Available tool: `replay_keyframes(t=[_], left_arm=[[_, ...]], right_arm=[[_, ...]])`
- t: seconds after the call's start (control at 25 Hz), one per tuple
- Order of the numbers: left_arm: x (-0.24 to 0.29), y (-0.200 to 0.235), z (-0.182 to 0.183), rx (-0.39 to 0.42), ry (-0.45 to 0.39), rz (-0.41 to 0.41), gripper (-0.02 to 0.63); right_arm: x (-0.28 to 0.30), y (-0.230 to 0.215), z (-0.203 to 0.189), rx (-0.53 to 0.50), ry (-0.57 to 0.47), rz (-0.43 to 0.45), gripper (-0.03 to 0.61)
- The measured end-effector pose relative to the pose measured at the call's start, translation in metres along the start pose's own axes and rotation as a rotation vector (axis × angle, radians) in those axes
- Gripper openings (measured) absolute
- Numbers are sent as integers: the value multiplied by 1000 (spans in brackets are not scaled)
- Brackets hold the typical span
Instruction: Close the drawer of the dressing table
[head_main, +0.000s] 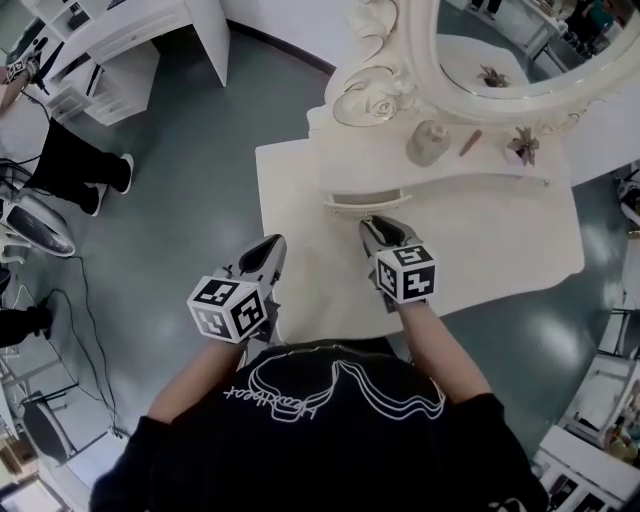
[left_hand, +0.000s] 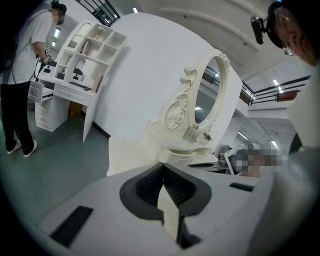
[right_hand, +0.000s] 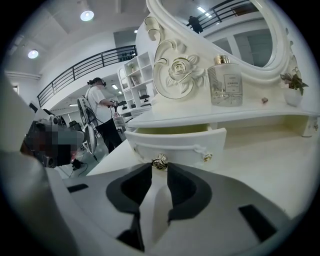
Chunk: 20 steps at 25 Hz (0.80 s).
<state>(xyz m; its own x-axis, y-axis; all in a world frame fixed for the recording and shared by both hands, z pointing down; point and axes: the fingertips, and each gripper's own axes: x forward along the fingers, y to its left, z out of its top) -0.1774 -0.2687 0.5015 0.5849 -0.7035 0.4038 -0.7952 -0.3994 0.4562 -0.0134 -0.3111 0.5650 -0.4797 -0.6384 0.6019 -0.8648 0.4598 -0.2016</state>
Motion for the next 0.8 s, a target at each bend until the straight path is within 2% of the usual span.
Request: replay_keyframes(t=[0.8], left_arm=[[-6,13,5,-13,-10,23,3]], right_arm=[[25,-14,24,3,-4,-23,101]])
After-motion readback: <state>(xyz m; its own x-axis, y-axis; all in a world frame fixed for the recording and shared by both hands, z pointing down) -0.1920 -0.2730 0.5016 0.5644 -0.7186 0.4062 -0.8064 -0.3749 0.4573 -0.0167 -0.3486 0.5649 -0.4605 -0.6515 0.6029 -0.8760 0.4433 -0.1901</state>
